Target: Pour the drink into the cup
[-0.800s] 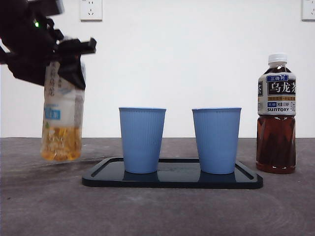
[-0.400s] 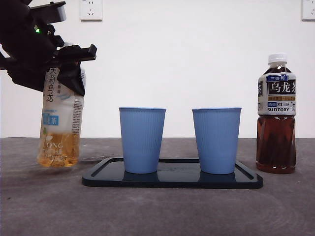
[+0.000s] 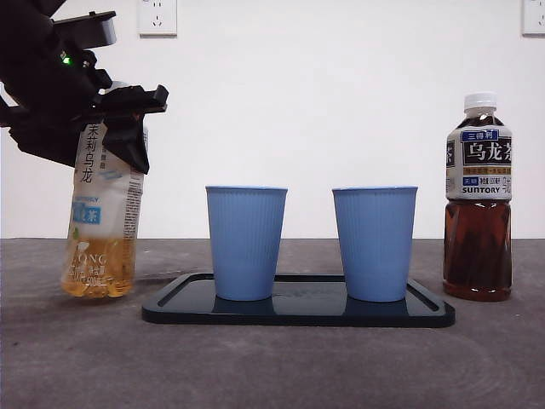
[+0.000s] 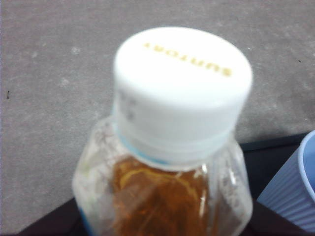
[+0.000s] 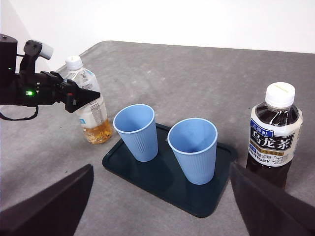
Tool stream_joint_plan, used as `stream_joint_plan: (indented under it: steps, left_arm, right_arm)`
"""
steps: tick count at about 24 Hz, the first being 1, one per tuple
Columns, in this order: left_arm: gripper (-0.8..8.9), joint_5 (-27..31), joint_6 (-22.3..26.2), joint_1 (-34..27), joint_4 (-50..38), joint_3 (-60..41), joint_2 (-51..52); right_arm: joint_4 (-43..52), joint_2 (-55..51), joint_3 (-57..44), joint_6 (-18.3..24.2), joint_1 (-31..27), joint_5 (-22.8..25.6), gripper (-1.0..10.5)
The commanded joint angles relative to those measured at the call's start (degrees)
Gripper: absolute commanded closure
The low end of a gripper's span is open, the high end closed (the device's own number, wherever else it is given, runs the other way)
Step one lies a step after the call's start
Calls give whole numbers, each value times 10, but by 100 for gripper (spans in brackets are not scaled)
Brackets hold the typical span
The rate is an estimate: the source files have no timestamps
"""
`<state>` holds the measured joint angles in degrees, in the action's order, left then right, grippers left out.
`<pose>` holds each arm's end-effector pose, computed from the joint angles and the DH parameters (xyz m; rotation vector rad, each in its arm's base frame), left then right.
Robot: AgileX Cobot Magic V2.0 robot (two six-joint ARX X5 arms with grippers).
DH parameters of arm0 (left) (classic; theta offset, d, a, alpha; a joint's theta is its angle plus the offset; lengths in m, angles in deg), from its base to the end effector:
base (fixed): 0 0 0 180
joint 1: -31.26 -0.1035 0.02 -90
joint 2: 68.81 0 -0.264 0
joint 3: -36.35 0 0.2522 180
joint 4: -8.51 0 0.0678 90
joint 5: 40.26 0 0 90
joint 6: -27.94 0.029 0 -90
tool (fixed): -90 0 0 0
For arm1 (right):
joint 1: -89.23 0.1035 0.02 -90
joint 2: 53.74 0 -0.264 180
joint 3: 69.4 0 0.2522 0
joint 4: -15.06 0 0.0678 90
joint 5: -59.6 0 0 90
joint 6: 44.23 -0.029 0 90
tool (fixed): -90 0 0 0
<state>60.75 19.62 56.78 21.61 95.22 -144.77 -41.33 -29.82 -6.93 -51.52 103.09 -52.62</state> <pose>0.2553 -0.1157 0.2371 0.0242 0.5177 -0.2101 0.0615 0.0265 0.3387 0.1451 0.3551 0.6038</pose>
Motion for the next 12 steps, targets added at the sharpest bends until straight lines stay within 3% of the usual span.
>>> stream_joint_plan:
  steps: [1, 5, 12]
  left_arm:
    - [546, 3, -2, 2, -23, 10, -2]
    - [396, 3, -2, 2, -14, 10, 1]
    - [376, 3, -6, 3, 25, 10, 36]
  right_arm:
    - [5, 3, 9, 5, 2, 1, 505]
    - [4, 3, 9, 5, 2, 2, 505]
    - [3, 3, 9, 5, 2, 2, 505]
